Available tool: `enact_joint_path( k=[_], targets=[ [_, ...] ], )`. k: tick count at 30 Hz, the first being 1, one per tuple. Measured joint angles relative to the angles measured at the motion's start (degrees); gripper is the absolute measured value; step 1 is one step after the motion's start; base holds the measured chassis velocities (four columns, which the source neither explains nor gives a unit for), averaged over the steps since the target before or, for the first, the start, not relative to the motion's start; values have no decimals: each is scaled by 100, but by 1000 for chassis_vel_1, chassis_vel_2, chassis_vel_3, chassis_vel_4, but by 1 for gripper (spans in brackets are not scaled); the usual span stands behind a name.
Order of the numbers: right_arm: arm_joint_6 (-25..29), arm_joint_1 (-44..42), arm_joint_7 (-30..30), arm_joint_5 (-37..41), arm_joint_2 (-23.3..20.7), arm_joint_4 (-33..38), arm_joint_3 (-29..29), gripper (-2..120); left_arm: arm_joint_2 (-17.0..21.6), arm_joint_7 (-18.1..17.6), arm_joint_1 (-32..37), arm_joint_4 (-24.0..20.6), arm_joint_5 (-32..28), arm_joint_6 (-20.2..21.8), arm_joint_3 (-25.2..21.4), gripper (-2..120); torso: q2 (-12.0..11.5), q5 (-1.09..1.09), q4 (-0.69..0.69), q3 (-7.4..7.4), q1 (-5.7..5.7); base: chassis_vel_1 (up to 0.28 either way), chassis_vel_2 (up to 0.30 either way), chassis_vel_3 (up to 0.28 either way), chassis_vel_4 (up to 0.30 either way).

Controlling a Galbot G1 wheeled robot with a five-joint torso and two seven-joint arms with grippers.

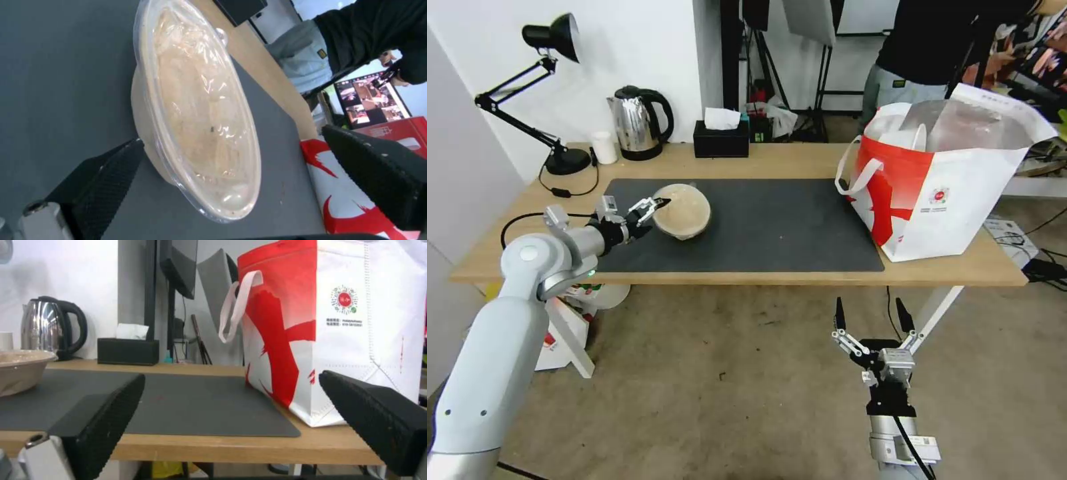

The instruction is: Pick up the trash from the table and place it into the takeout bag.

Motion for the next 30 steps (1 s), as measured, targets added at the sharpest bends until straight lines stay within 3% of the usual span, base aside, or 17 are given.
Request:
enact_joint_path(
  k=[30],
  targets=[
    [0,0,0,0,0,0,0,100,-165,137,-297,538,383,0,219,100,0,0,0,0,1,0,0,0,0]
  ],
)
